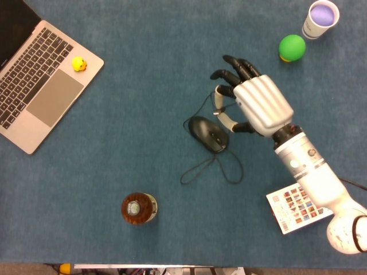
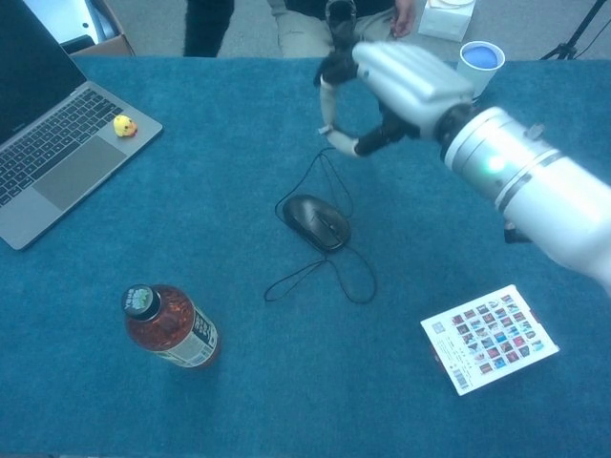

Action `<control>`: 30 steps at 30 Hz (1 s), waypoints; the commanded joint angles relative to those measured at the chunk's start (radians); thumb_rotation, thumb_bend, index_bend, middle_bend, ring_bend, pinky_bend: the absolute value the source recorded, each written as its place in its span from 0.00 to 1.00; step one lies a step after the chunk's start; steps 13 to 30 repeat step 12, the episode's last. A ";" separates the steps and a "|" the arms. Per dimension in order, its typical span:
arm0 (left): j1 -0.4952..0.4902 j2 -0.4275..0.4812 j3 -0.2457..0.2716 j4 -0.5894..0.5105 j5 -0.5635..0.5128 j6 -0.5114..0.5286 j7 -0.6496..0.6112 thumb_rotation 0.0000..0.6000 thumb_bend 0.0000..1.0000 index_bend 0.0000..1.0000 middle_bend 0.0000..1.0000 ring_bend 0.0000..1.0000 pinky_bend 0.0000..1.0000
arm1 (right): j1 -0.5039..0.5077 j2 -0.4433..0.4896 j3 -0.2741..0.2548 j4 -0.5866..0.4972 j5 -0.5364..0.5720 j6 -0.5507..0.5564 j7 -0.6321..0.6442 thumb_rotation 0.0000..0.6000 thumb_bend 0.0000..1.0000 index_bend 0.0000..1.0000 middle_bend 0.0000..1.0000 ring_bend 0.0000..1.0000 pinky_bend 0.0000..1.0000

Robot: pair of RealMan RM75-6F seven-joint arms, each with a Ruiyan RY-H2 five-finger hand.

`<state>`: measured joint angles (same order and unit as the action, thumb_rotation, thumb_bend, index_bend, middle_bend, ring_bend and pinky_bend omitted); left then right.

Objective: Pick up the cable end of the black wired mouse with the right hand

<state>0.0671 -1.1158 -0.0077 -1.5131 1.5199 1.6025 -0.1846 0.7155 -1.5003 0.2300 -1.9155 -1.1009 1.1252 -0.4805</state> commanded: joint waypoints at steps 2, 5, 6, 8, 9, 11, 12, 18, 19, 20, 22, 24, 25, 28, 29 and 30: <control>0.002 0.002 -0.001 -0.002 0.000 0.005 -0.001 1.00 0.15 0.28 0.21 0.16 0.09 | -0.011 -0.002 0.014 -0.015 -0.047 0.027 0.053 1.00 0.37 0.65 0.28 0.01 0.12; 0.002 0.000 0.000 -0.001 0.002 0.003 0.000 1.00 0.15 0.28 0.21 0.16 0.09 | -0.015 -0.010 0.004 -0.010 -0.068 0.036 0.062 1.00 0.37 0.65 0.28 0.02 0.12; 0.002 -0.001 0.000 -0.002 0.002 0.002 0.001 1.00 0.15 0.28 0.21 0.16 0.09 | -0.016 -0.012 0.004 -0.009 -0.071 0.039 0.066 1.00 0.37 0.65 0.28 0.02 0.12; 0.001 -0.002 0.000 -0.001 0.002 0.001 0.002 1.00 0.15 0.28 0.21 0.16 0.09 | -0.017 -0.015 0.003 -0.008 -0.076 0.042 0.073 1.00 0.37 0.65 0.28 0.02 0.12; 0.001 -0.002 0.000 -0.001 0.002 0.001 0.002 1.00 0.15 0.28 0.21 0.16 0.09 | -0.017 -0.015 0.003 -0.007 -0.076 0.042 0.076 1.00 0.37 0.65 0.28 0.02 0.12; 0.001 -0.002 0.000 -0.001 0.000 0.000 0.002 1.00 0.15 0.28 0.21 0.16 0.09 | -0.018 -0.016 0.003 -0.005 -0.078 0.044 0.079 1.00 0.37 0.65 0.28 0.02 0.12; 0.002 -0.002 -0.001 -0.001 -0.001 0.000 0.002 1.00 0.15 0.28 0.21 0.16 0.09 | -0.018 -0.017 0.003 -0.005 -0.078 0.044 0.079 1.00 0.37 0.65 0.28 0.02 0.12; 0.002 -0.002 -0.001 -0.001 -0.001 0.000 0.002 1.00 0.15 0.28 0.21 0.16 0.09 | -0.018 -0.017 0.003 -0.005 -0.078 0.044 0.079 1.00 0.37 0.65 0.28 0.02 0.12; 0.002 -0.002 -0.001 -0.001 -0.001 0.000 0.002 1.00 0.15 0.28 0.21 0.16 0.09 | -0.018 -0.017 0.003 -0.005 -0.078 0.044 0.079 1.00 0.37 0.65 0.28 0.02 0.12; 0.002 -0.002 -0.001 -0.001 -0.001 0.000 0.002 1.00 0.15 0.28 0.21 0.16 0.09 | -0.018 -0.017 0.003 -0.005 -0.078 0.044 0.079 1.00 0.37 0.65 0.28 0.02 0.12; 0.002 -0.002 -0.001 -0.001 -0.001 0.000 0.002 1.00 0.15 0.28 0.21 0.16 0.09 | -0.018 -0.017 0.003 -0.005 -0.078 0.044 0.079 1.00 0.37 0.65 0.28 0.02 0.12; 0.002 -0.002 -0.001 -0.001 -0.001 0.000 0.002 1.00 0.15 0.28 0.21 0.16 0.09 | -0.018 -0.017 0.003 -0.005 -0.078 0.044 0.079 1.00 0.37 0.65 0.28 0.02 0.12; 0.002 -0.002 -0.001 -0.001 -0.001 0.000 0.002 1.00 0.15 0.28 0.21 0.16 0.09 | -0.018 -0.017 0.003 -0.005 -0.078 0.044 0.079 1.00 0.37 0.65 0.28 0.02 0.12; 0.002 -0.002 -0.001 -0.001 -0.001 0.000 0.002 1.00 0.15 0.28 0.21 0.16 0.09 | -0.018 -0.017 0.003 -0.005 -0.078 0.044 0.079 1.00 0.37 0.65 0.28 0.02 0.12; 0.002 -0.002 -0.001 -0.001 -0.001 0.000 0.002 1.00 0.15 0.28 0.21 0.16 0.09 | -0.018 -0.017 0.003 -0.005 -0.078 0.044 0.079 1.00 0.37 0.65 0.28 0.02 0.12; 0.002 -0.002 -0.001 -0.001 -0.001 0.000 0.002 1.00 0.15 0.28 0.21 0.16 0.09 | -0.018 -0.017 0.003 -0.005 -0.078 0.044 0.079 1.00 0.37 0.65 0.28 0.02 0.12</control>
